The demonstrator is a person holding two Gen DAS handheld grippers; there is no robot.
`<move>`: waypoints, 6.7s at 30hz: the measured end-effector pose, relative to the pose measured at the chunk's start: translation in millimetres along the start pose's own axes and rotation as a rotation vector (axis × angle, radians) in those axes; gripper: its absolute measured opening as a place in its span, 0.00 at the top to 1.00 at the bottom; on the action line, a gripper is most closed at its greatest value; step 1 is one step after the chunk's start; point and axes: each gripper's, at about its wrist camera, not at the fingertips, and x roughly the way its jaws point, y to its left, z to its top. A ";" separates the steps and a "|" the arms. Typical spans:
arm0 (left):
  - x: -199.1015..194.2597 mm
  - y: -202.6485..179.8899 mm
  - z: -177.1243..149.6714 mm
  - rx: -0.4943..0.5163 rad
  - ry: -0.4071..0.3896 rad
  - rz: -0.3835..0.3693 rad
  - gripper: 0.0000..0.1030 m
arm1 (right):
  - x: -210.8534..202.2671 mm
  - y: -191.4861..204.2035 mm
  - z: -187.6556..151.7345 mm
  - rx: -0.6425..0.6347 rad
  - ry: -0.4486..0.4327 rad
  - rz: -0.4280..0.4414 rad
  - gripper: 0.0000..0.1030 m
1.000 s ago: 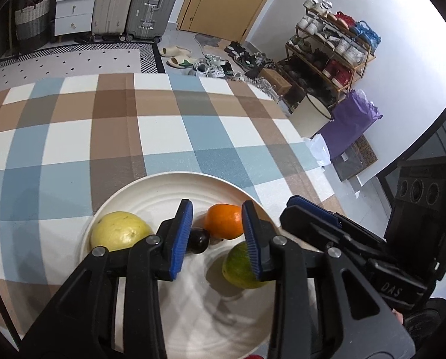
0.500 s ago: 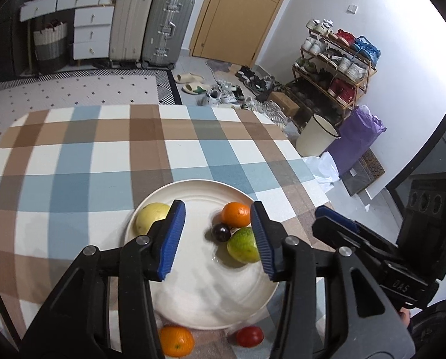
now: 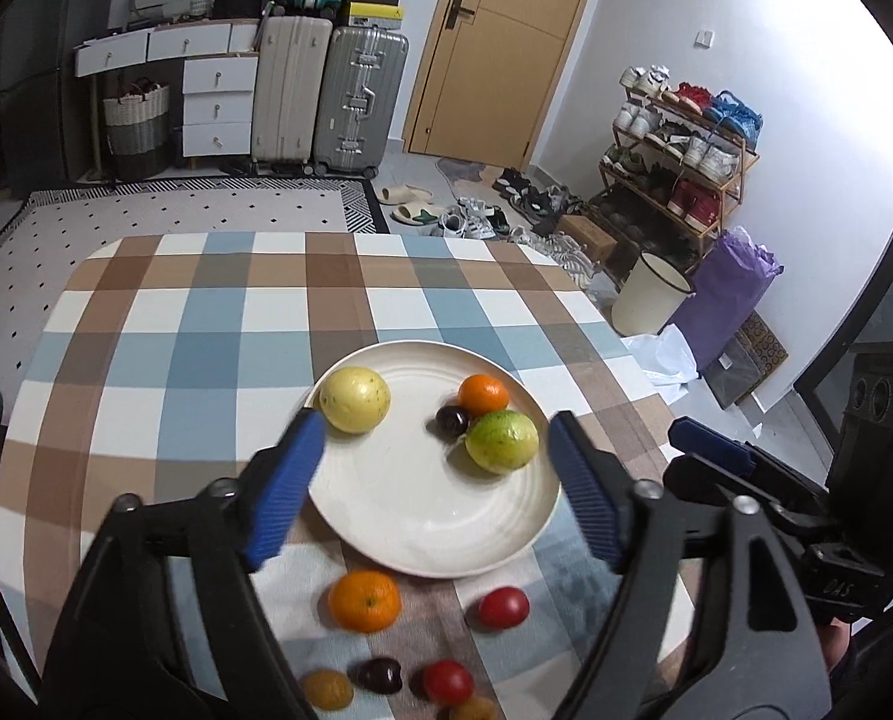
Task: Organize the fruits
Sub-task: 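Withdraw both grippers from the plate toward the remaining fruits, then close the right gripper on a red tomato, then grasp a brown round fruit with the left gripper while the right gripper holds the tomato, then carry the tomato and brown fruit onto the white plate and open both grippers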
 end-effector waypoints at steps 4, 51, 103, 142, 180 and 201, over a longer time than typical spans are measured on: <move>-18.7 0.7 -14.2 -0.001 -0.017 0.016 0.20 | -9.1 8.4 -9.8 -0.007 -0.001 0.003 0.25; -34.9 68.4 -154.4 -0.142 0.078 0.167 0.01 | 25.5 29.9 -105.5 -0.094 0.195 -0.096 0.18; 7.2 82.4 -161.4 -0.070 0.175 0.201 0.02 | 55.9 14.2 -99.2 -0.059 0.250 -0.052 0.69; 2.0 61.0 -136.6 -0.007 0.133 0.011 0.77 | 43.3 12.0 -87.7 -0.023 0.212 0.016 0.69; 84.2 5.1 23.1 0.056 0.131 -0.041 0.77 | 72.9 -8.4 39.0 -0.031 0.127 0.047 0.69; 154.0 5.1 43.6 0.050 0.188 -0.043 0.77 | 122.4 -45.6 62.1 0.024 0.172 -0.013 0.69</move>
